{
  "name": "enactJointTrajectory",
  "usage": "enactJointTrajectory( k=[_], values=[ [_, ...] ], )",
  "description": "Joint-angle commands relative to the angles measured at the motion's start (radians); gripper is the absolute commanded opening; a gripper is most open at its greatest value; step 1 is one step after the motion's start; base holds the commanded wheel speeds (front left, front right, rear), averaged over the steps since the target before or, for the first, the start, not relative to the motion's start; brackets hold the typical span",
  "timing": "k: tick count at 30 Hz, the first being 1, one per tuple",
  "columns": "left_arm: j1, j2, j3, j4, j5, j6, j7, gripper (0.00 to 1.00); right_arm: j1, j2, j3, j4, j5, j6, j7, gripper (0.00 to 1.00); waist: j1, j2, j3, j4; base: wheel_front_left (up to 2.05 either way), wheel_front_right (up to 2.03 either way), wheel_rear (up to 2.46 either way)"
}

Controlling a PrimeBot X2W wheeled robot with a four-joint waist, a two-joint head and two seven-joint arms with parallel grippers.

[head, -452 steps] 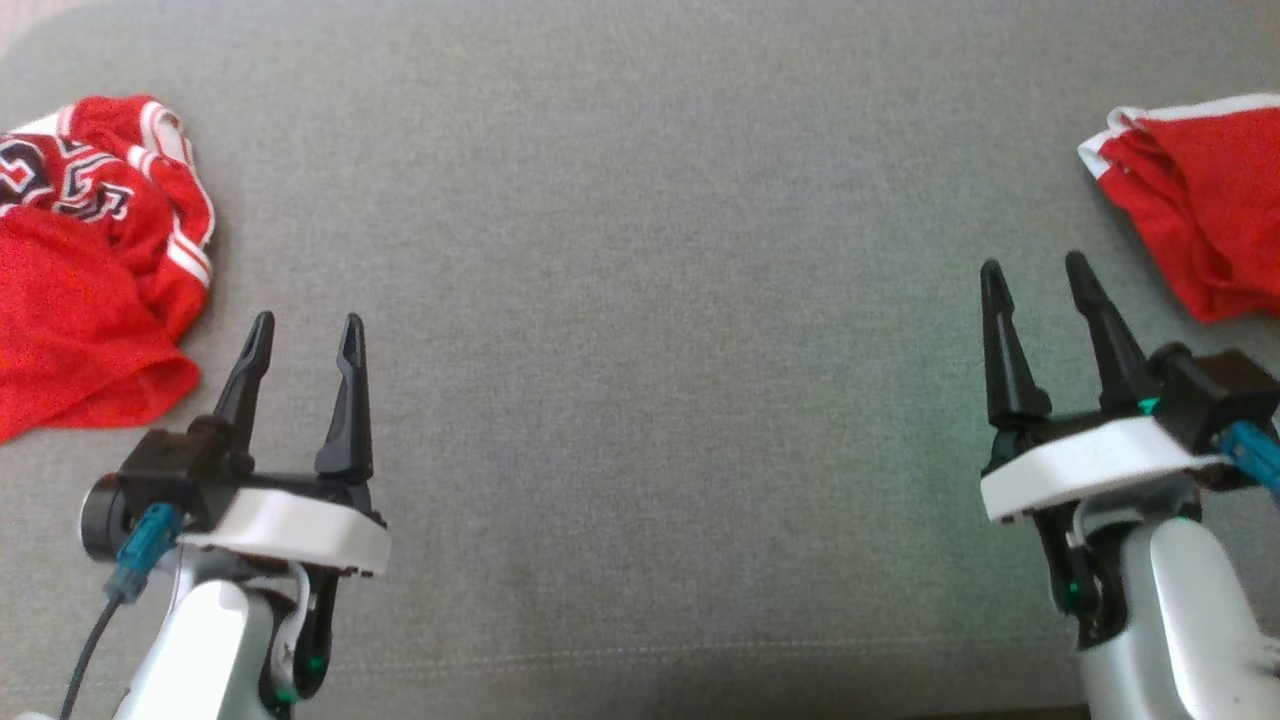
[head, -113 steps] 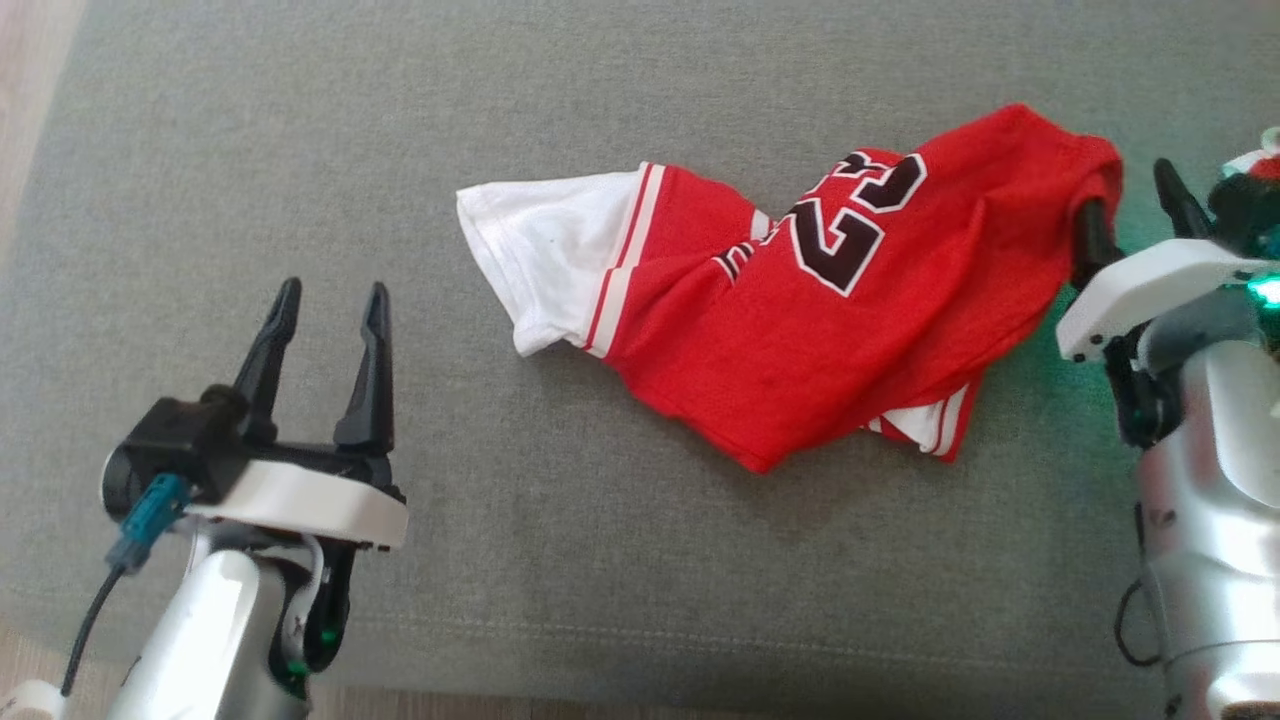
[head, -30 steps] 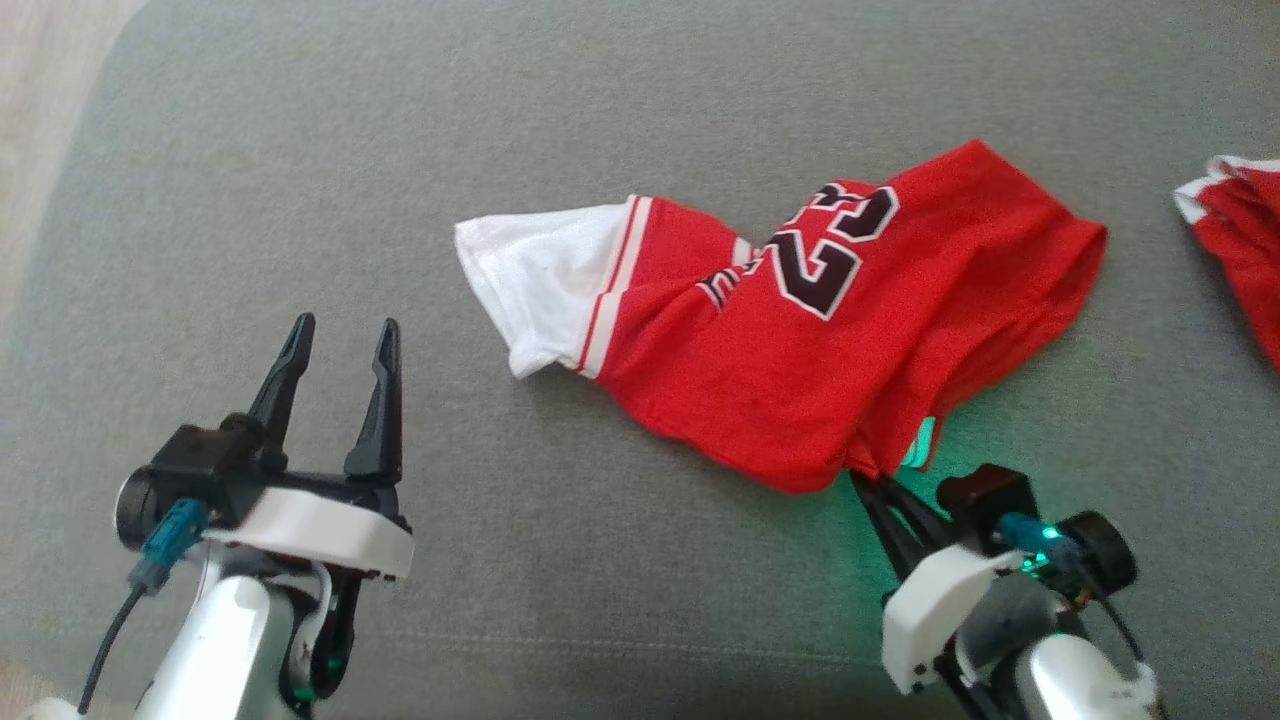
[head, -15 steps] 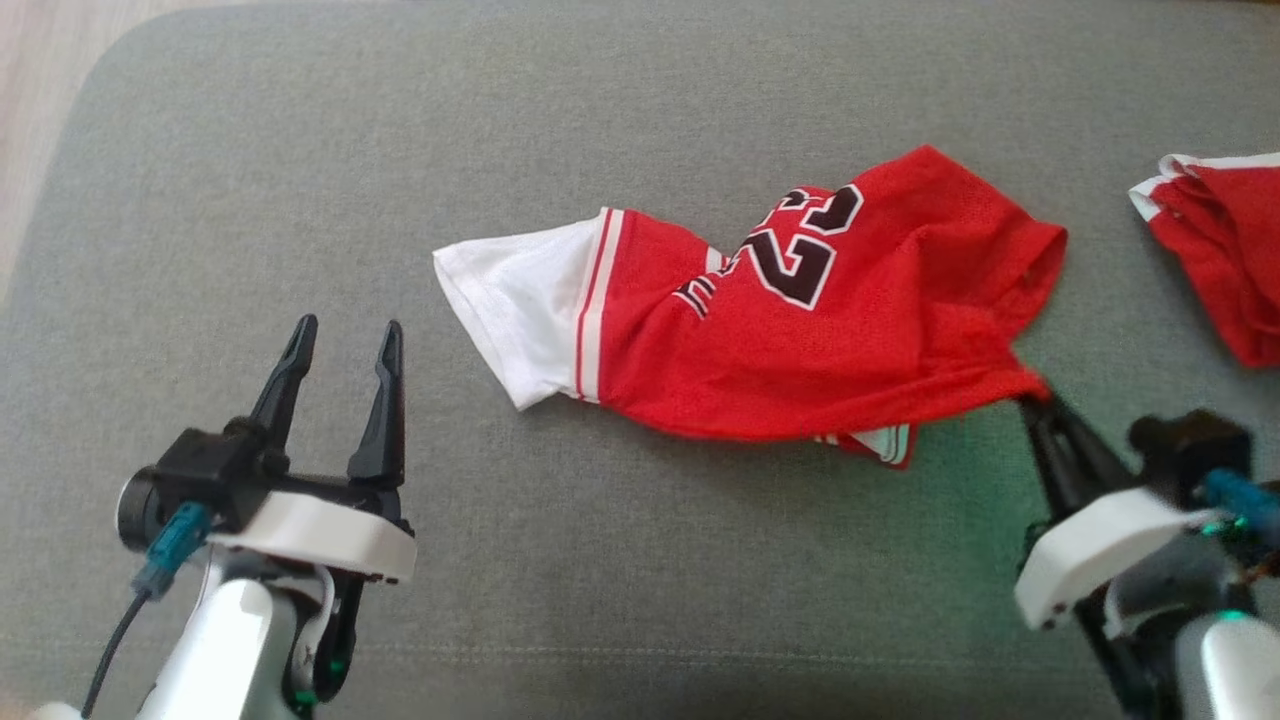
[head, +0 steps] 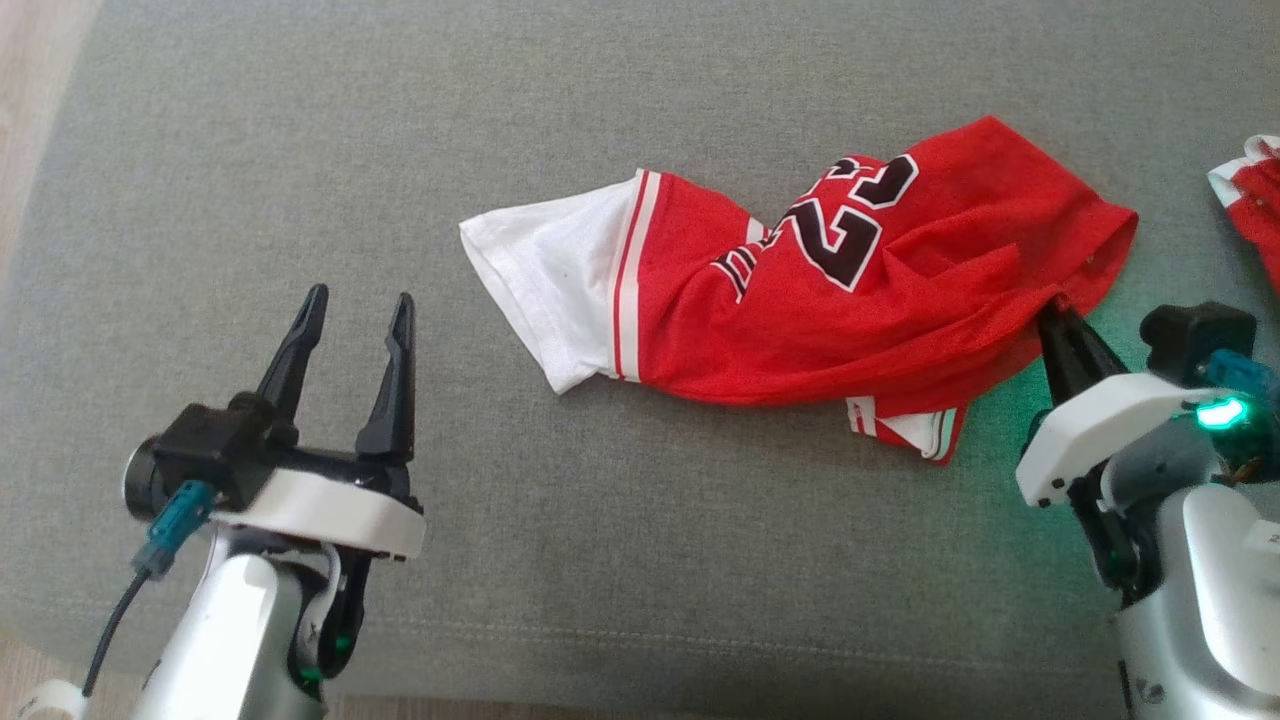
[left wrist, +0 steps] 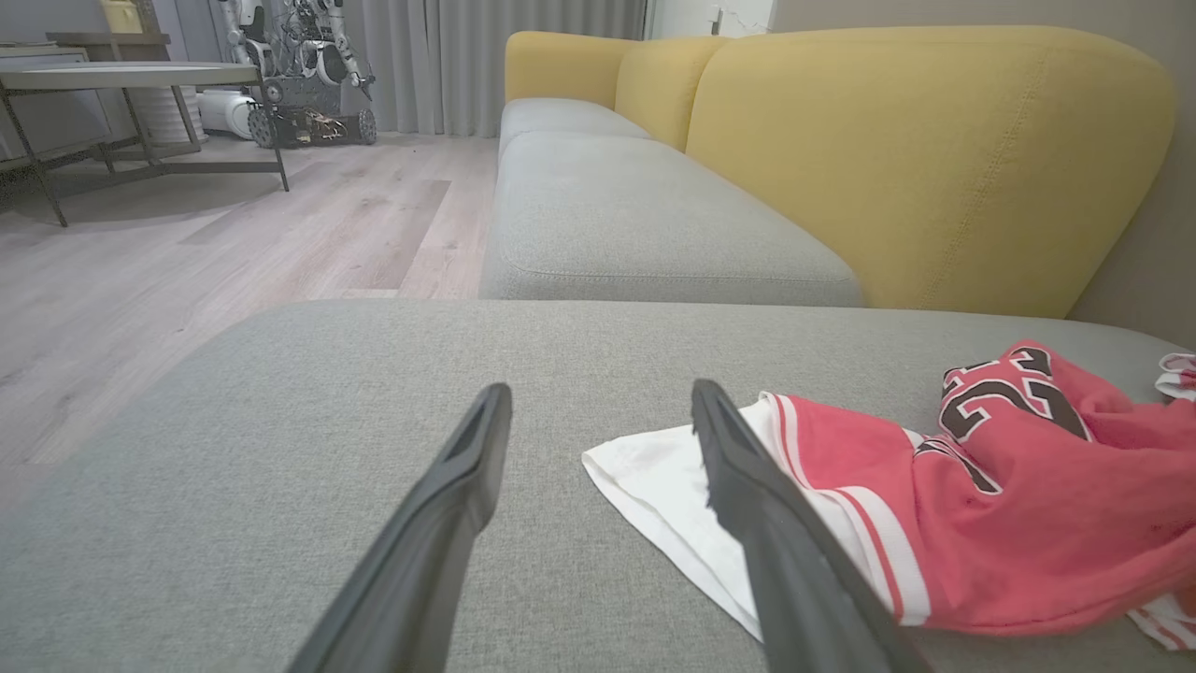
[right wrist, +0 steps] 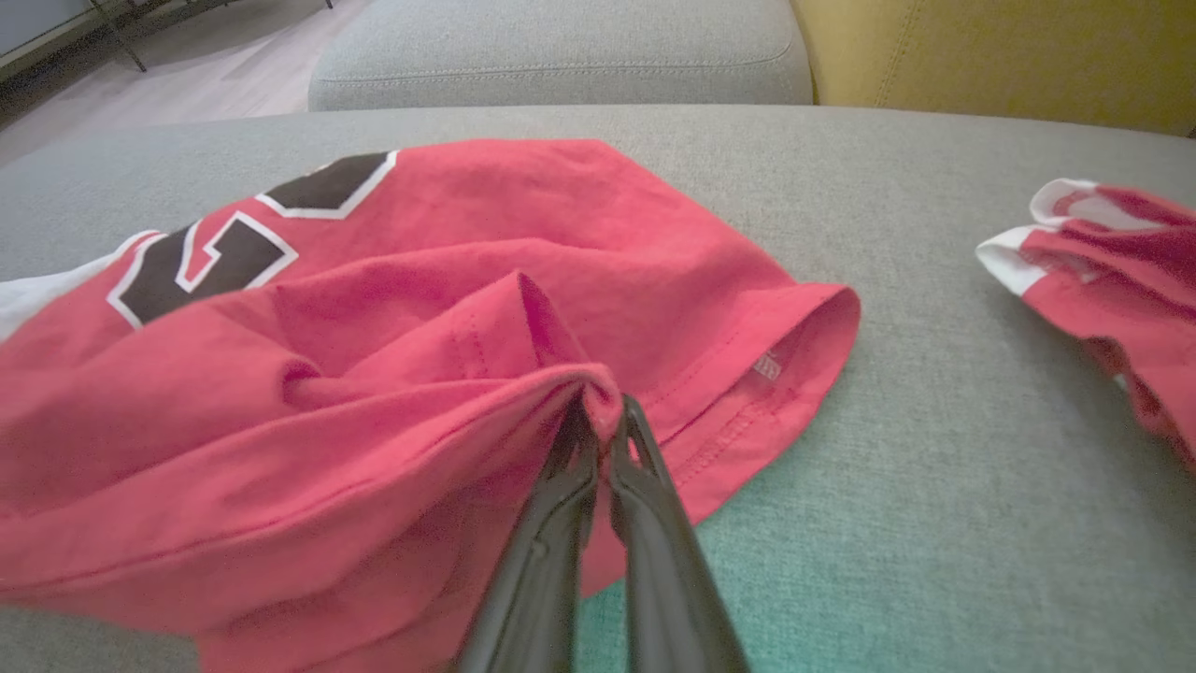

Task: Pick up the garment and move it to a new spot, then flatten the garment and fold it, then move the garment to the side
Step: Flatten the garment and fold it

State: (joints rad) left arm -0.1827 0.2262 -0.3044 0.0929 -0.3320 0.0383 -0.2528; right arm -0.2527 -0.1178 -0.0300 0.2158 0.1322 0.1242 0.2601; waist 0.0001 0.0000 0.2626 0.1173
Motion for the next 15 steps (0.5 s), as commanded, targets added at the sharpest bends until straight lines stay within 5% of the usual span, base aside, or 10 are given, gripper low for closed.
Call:
enactJointTrajectory(
  k=[1,15],
  values=[
    [-0.039,0.014,0.047,-0.03,0.011,-0.003,-0.009,1.0,-0.017,0.002,0.021,-0.02,0.0,0.007,-0.033,1.0,-0.0001,0.0,0.004,-0.001,0.0,0.0,0.0],
    [0.01,0.03,0.079,-0.023,0.015,0.006,-0.009,1.0,0.186,0.06,-0.034,-0.257,-0.003,0.007,-0.099,1.0,-0.0001,0.0,-0.042,-0.046,0.0,0.0,0.0]
  ],
)
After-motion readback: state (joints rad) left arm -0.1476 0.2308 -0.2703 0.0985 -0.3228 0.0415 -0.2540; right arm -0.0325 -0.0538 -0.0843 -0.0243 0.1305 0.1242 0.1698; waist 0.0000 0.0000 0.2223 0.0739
